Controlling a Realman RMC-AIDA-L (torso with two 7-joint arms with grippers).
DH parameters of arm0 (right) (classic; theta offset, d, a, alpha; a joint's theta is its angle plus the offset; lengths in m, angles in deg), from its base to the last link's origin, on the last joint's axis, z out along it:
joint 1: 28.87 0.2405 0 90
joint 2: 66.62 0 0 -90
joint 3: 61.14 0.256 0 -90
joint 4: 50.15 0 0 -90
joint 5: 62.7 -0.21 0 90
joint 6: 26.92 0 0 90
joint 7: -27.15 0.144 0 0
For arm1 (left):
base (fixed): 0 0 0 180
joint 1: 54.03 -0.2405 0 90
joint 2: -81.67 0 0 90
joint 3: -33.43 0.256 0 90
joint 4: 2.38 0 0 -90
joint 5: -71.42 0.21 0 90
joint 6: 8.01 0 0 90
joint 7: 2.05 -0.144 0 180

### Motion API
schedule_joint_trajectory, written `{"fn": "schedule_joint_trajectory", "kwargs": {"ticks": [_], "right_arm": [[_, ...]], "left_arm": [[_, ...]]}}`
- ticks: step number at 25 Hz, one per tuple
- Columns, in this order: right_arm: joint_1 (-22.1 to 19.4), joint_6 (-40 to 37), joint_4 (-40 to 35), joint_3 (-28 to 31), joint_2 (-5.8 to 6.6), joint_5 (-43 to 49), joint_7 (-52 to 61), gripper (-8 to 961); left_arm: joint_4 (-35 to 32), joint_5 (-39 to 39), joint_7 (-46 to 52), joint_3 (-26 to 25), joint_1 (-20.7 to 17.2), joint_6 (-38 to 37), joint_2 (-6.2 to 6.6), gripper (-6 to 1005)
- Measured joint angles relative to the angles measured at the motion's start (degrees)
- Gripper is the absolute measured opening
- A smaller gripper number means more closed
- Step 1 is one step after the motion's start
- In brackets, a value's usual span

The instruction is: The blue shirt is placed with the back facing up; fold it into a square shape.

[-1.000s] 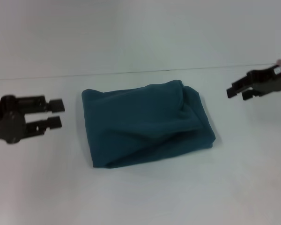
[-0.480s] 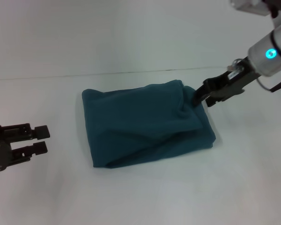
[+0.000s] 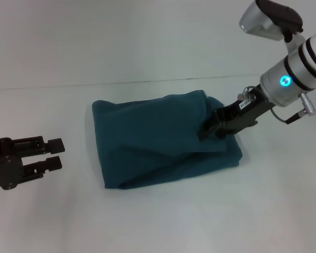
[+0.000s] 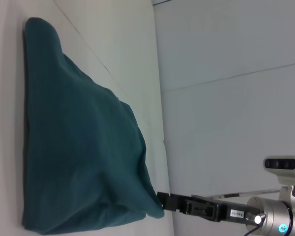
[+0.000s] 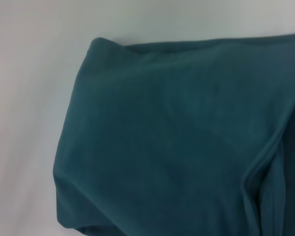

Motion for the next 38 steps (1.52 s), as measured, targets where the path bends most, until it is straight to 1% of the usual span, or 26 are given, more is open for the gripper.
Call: {"fn": "schedule_joint_trajectory", "kwargs": {"ticks": [7, 13, 17, 24, 35, 38], "right_arm": [[-0.1, -0.5, 0.6, 0.1, -0.03, -0.2, 0.5, 566], [-0.6, -1.4, 0.1, -0.1, 0.87, -0.1, 1.8, 566], [-0.6, -1.7, 0.1, -0.1, 1.06, -0.2, 1.6, 565], [-0.6, -1.4, 0.5, 0.2, 0.20, -0.9, 1.3, 566], [-1.0, -2.0, 0.2, -0.3, 0.15, -0.3, 1.3, 565], [-1.6, -0.9, 0.5, -0.3, -0.09, -0.5, 1.3, 565]], "left_arm": [[0.4, 0.0, -0.2, 0.1, 0.4, 0.3, 0.03, 526], [0.4, -0.4, -0.2, 0.0, 0.5, 0.5, -0.05, 526], [0.4, -0.5, -0.2, 0.0, 0.7, 0.7, -0.26, 525], [0.6, -0.3, -0.2, -0.1, 1.1, 1.1, -0.30, 525], [0.6, -0.6, -0.2, 0.0, 1.2, 1.5, -0.43, 527], [1.1, -0.6, -0.2, 0.0, 1.3, 1.8, -0.47, 527]]}}
